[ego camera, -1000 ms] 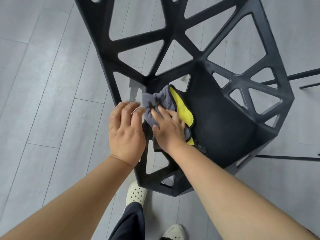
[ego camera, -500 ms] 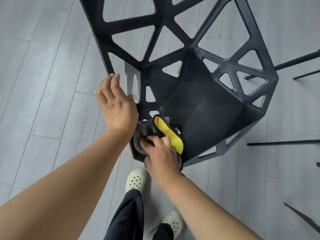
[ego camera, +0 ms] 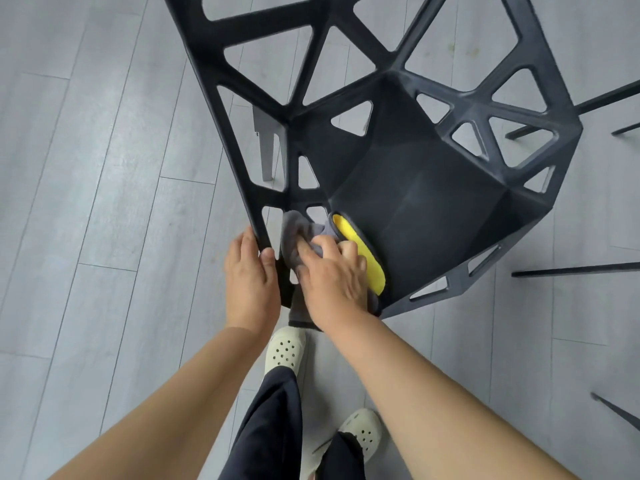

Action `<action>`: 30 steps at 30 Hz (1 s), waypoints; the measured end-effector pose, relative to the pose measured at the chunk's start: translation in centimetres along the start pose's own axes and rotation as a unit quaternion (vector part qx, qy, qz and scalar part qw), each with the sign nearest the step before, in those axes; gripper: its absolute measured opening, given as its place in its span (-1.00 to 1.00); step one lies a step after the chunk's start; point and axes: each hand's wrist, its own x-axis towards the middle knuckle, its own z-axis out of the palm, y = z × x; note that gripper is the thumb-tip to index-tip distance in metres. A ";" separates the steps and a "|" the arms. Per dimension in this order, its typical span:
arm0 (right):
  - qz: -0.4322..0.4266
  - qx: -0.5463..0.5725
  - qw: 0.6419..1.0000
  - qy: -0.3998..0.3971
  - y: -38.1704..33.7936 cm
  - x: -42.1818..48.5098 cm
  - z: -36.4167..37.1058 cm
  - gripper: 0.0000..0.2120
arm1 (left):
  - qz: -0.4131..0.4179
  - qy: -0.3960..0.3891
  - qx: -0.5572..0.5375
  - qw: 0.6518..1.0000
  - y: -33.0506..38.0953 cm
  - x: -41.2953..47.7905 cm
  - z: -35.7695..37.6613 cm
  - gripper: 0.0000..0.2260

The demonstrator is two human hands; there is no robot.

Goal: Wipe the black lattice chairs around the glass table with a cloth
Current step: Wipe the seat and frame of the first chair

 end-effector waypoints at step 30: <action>-0.020 0.059 0.998 -0.001 1.7 -8.9 0.1 -0.39 | -0.146 -0.115 -0.219 0.958 2.1 -2.4 -2.0 -0.75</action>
